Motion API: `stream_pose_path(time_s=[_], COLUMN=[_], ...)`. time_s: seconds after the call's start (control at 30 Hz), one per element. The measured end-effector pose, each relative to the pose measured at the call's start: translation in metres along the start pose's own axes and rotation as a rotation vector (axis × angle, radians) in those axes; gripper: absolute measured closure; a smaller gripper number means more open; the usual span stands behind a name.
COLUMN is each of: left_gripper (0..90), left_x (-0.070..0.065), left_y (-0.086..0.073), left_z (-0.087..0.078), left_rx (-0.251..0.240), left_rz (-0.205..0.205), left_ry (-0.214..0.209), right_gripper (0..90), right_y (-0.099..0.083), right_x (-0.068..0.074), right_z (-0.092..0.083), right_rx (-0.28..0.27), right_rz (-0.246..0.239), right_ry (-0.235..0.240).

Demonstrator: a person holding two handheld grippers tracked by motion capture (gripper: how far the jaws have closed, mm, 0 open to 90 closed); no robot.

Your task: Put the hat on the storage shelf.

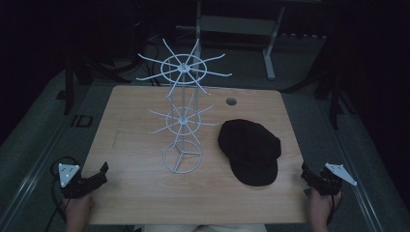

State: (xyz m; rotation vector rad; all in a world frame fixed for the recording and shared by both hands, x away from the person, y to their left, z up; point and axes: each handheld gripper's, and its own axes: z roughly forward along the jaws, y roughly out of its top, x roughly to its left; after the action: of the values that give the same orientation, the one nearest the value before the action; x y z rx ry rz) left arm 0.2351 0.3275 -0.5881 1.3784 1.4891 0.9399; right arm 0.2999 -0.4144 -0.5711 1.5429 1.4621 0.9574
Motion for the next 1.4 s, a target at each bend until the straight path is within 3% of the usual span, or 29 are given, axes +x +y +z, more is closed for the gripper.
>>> stream_pose_path(time_s=[0.3, 0.4, 0.43, 0.63, 0.67, 0.87, 0.97, 1.03, 1.07, 1.13, 1.27, 1.33, 1.4], left_gripper=[1.5, 1.5, 1.4, 1.5, 1.4, 1.5, 1.4, 1.4, 1.4, 1.5, 1.5, 1.4, 1.5], left_x=[-0.001, -0.001, -0.001, -0.001, -0.001, -0.001, -0.001, -0.001, -0.001, -0.001, -0.001, -0.001, -0.001], left_y=[0.0, 0.0, 0.0, 0.0, 0.0, 0.0, 0.0, 0.0, 0.0, 0.0, 0.0, 0.0, 0.0], left_z=[0.0, 0.0, 0.0, 0.0, 0.0, 0.0, 0.0, 0.0, 0.0, 0.0, 0.0, 0.0, 0.0], left_rx=[0.003, 0.003, 0.003, 0.002, 0.001, 0.001, 0.001, 0.001, 0.001, 0.001, 0.001, 0.002, 0.002], left_rz=[0.007, 0.007, 0.007, 0.009, 0.011, 0.012, 0.011, 0.012, 0.012, 0.011, 0.012, 0.011, 0.011], left_ry=[0.002, 0.002, 0.002, 0.001, 0.0, -0.001, -0.002, -0.002, -0.002, -0.003, -0.003, -0.004, -0.005], right_gripper=[14.0, 14.1, 14.1, 14.4, 14.3, 14.3, 13.0, 12.3, 12.3, 10.5, 12.4, 12.8, 13.2], right_y=[0.006, 0.015, 0.026, 0.048, 0.058, 0.079, 0.094, 0.099, 0.099, 0.107, 0.111, 0.113, 0.115], right_x=[-0.001, -0.001, 0.001, 0.01, 0.015, 0.029, 0.044, 0.05, 0.05, 0.063, 0.08, 0.087, 0.097], right_z=[0.0, -0.003, -0.007, -0.012, -0.013, -0.014, -0.012, -0.011, -0.011, -0.009, -0.006, -0.002, 0.002], right_rx=[0.014, 0.016, 0.009, 0.002, 0.0, -0.025, -0.019, -0.014, -0.014, 0.016, 0.025, 0.053, 0.053], right_rz=[0.004, 0.027, 0.024, -0.007, -0.011, -0.038, -0.082, -0.083, -0.083, -0.114, -0.145, -0.143, -0.177], right_ry=[0.021, 0.051, 0.068, 0.102, 0.142, 0.224, 0.285, 0.33, 0.33, 0.366, 0.388, 0.432, 0.426])
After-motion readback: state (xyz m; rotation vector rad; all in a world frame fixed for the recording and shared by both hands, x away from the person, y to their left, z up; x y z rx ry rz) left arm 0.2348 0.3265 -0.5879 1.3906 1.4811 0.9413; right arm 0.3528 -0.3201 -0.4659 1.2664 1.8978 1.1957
